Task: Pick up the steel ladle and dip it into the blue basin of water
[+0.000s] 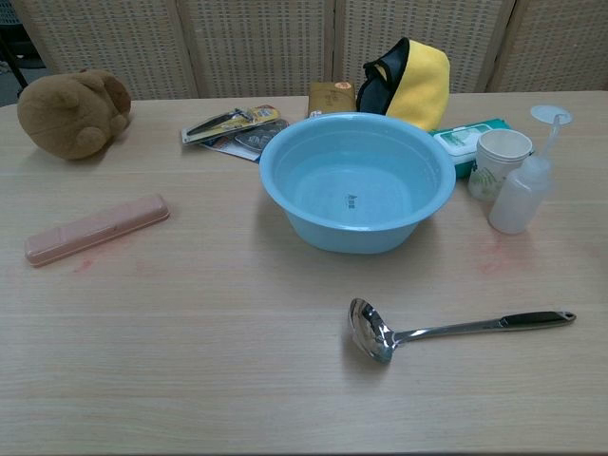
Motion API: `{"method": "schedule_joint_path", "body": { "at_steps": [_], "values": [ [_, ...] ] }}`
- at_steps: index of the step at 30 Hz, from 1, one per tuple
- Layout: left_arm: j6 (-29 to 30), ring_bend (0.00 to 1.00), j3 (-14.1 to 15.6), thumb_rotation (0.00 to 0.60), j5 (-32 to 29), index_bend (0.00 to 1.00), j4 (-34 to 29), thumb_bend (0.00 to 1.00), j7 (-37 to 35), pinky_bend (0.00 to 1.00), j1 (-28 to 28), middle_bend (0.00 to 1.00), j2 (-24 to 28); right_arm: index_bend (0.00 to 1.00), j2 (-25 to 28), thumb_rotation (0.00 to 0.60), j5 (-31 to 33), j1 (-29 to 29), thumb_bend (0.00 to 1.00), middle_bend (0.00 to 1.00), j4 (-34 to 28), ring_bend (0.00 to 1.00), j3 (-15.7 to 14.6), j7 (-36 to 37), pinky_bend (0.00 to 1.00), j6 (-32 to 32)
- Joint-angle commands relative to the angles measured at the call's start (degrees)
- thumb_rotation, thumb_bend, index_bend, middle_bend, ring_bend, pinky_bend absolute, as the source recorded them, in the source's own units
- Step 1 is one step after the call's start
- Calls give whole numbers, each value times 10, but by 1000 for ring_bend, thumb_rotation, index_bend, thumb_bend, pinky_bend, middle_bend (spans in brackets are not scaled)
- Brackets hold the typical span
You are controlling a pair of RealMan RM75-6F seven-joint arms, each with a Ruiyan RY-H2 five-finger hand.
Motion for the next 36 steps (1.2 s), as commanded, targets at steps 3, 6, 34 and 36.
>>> {"method": "schedule_joint_path", "body": {
  "at_steps": [3, 6, 34, 36],
  "values": [
    [1, 0, 0, 600, -1, 0, 1, 20, -2, 0, 1, 0, 0, 0, 0, 600, 1, -1, 0, 0, 0, 0, 0, -2, 0, 0],
    [6, 0, 0, 600, 1, 0, 0, 19, 1, 0, 3, 0, 0, 0, -1, 600, 2, 1, 0, 0, 1, 0, -3, -2, 0, -6],
    [-21, 0, -13, 600, -32, 0, -5, 19, 0, 0, -7, 0, 1, 252, -111, 600, 85, 123, 0, 854, 69, 892, -21, -100, 1000, -255],
    [-19, 0, -13, 600, -31, 0, -4, 19, -4, 0, -6, 0, 2, 307, -124, 600, 105, 131, 2, 857, 69, 892, -16, -127, 1000, -268]
  ]
}}
